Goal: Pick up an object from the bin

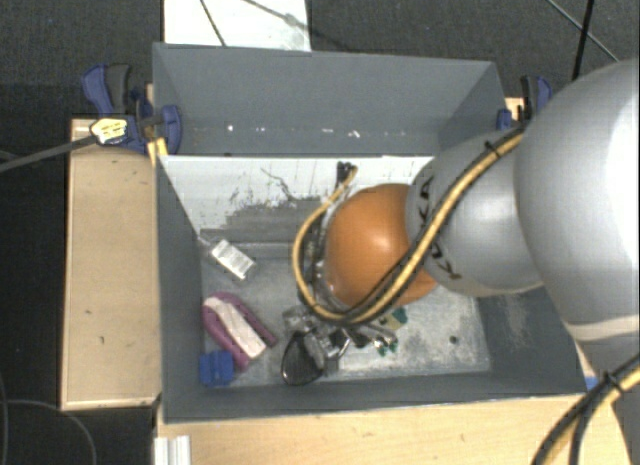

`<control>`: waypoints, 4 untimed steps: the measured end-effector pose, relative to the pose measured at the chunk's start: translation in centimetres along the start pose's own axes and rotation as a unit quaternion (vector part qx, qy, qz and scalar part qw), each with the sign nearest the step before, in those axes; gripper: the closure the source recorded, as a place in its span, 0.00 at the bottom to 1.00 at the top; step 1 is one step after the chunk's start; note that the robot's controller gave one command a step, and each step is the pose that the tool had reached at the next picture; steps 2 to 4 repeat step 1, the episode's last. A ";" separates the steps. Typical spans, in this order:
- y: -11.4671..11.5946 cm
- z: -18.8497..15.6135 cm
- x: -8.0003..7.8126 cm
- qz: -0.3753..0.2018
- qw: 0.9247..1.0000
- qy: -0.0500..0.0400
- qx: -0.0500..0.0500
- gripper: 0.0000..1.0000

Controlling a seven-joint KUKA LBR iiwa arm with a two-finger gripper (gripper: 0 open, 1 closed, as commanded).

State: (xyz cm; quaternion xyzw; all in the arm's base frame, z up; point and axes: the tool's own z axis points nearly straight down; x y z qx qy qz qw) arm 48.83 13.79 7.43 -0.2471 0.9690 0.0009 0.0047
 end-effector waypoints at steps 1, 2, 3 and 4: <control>-2.6 -14.0 -1.6 0.004 1.000 -0.001 0.001 1.00; -2.6 -14.0 -1.6 0.004 1.000 -0.001 0.001 1.00; -2.6 -14.0 -1.6 0.004 1.000 -0.001 0.001 1.00; -2.6 -14.0 -1.6 0.004 1.000 -0.001 0.001 1.00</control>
Offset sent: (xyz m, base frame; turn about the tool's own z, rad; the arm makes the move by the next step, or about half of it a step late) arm 0.0219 -0.0154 0.1360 0.0043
